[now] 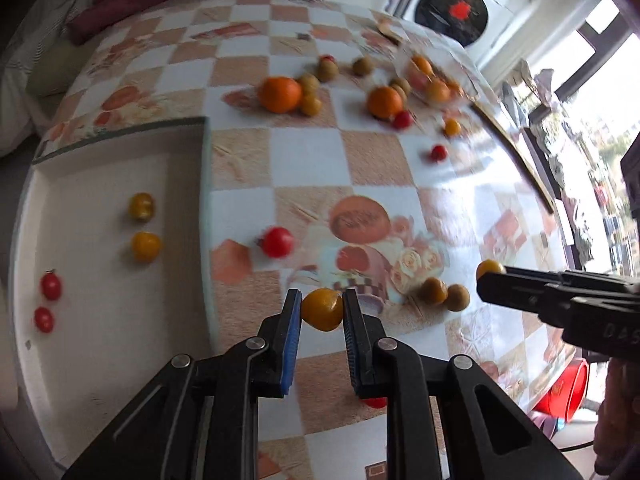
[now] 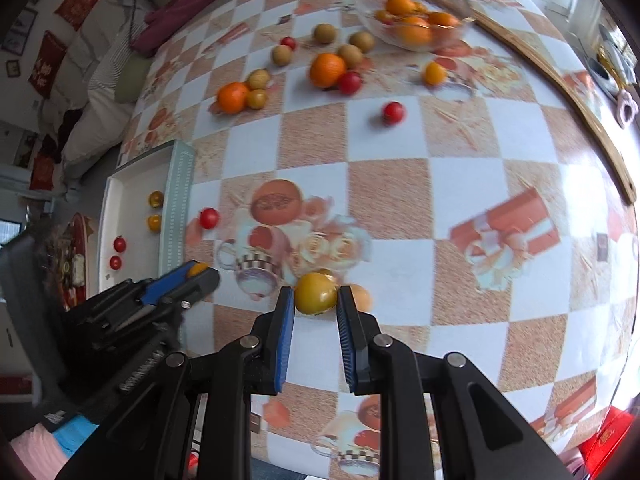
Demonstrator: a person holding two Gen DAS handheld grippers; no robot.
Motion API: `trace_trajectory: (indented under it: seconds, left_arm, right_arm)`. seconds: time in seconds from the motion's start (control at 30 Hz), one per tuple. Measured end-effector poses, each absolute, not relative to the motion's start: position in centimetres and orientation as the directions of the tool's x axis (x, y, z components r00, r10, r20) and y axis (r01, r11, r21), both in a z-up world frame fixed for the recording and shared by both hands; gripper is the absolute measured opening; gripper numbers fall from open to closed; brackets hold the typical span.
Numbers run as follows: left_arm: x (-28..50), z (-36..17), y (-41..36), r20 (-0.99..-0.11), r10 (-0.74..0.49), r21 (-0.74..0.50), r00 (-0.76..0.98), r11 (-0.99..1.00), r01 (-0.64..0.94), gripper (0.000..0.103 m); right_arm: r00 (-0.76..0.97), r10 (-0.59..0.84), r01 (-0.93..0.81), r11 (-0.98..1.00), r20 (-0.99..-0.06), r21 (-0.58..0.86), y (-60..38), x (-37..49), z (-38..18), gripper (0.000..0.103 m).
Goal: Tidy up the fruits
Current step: 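Carry both held tomatoes over the white tray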
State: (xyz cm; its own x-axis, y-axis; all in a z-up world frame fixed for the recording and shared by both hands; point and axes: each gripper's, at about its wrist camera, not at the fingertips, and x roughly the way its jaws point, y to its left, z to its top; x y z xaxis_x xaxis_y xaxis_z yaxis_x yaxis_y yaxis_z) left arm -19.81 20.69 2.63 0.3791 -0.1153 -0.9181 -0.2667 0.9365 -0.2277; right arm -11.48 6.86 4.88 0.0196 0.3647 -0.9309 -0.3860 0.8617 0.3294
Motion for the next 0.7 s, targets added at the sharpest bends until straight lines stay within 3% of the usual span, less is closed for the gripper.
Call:
trace_trajectory:
  seconds: [0.33, 0.7]
  left_arm:
    - [-24.0, 4.5, 27.8, -0.913, 0.013, -0.179, 0.407, 0.885, -0.430, 0.022]
    - [-29.8, 1.4, 33.3, -0.943, 0.132, -0.075, 0.304, 0.808, -0.584, 0.022]
  right_arm:
    - [-0.030, 0.403, -0.529, 0.770, -0.915, 0.357, 14.5, -12.3, 5.8, 0.023]
    - [-0.137, 0.409, -0.667, 0.635, -0.902, 0.389, 25.7, -15.0, 4.6, 0.023]
